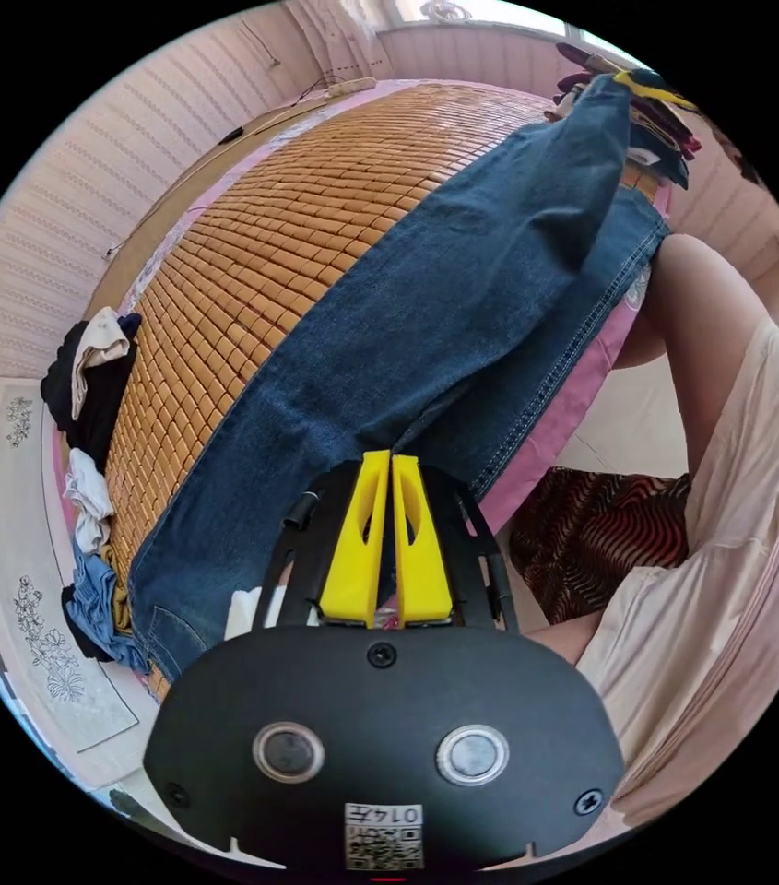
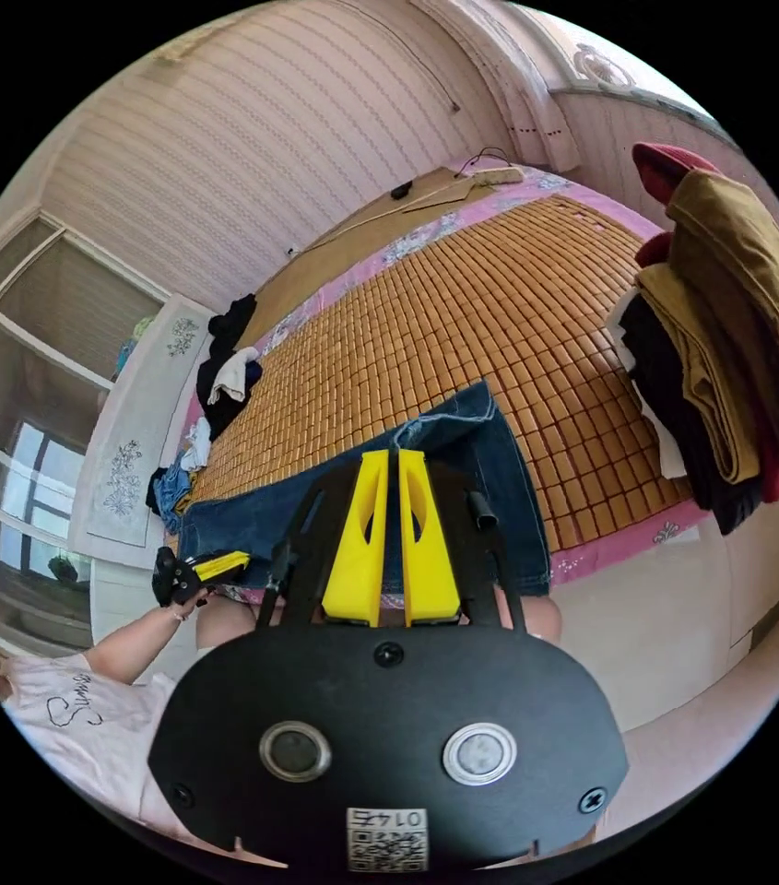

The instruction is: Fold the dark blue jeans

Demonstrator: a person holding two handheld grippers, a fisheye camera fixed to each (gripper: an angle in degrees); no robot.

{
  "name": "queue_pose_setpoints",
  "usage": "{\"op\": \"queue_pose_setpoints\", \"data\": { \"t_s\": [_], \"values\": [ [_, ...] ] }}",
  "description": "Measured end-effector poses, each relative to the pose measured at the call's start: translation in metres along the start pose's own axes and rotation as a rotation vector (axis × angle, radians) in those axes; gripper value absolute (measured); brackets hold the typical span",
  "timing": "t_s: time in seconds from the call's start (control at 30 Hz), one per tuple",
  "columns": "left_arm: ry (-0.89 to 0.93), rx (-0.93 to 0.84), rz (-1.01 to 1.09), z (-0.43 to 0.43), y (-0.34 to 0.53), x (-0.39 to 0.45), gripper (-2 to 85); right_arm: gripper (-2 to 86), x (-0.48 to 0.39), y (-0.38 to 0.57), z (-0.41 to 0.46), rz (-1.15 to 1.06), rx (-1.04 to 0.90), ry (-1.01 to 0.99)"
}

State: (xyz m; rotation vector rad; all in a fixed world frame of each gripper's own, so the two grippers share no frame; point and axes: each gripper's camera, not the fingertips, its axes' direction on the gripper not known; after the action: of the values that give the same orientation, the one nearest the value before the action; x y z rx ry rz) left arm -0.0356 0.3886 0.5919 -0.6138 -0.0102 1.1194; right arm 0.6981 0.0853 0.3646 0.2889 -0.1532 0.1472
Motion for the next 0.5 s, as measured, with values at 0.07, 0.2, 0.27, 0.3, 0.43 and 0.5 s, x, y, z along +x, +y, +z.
{"op": "queue_pose_setpoints", "data": {
  "t_s": [0.07,0.2,0.27,0.3,0.43,0.5],
  "values": [
    [-0.06,0.059,0.013,-0.024,0.008,-0.006,-0.7,1.0,-0.017,-0.02,-0.008,-0.05,0.02,-0.012],
    [-0.083,0.189,0.071,-0.076,0.037,-0.013,-0.7,1.0,-0.028,-0.019,-0.036,-0.131,0.065,0.035],
    [-0.002,0.222,0.11,-0.085,0.06,-0.003,-0.8,1.0,-0.005,0.01,-0.045,-0.051,0.063,0.037],
    [0.029,0.213,0.109,-0.081,0.063,0.001,-0.8,1.0,0.004,0.018,-0.042,-0.018,0.052,0.046],
    [0.17,0.092,0.037,-0.014,0.068,0.032,-0.8,0.9,0.087,0.063,0.038,0.314,-0.231,0.163],
    [0.174,0.021,-0.005,0.009,0.067,0.039,-0.7,0.9,0.101,0.078,0.059,0.394,-0.302,0.213]
  ]
}}
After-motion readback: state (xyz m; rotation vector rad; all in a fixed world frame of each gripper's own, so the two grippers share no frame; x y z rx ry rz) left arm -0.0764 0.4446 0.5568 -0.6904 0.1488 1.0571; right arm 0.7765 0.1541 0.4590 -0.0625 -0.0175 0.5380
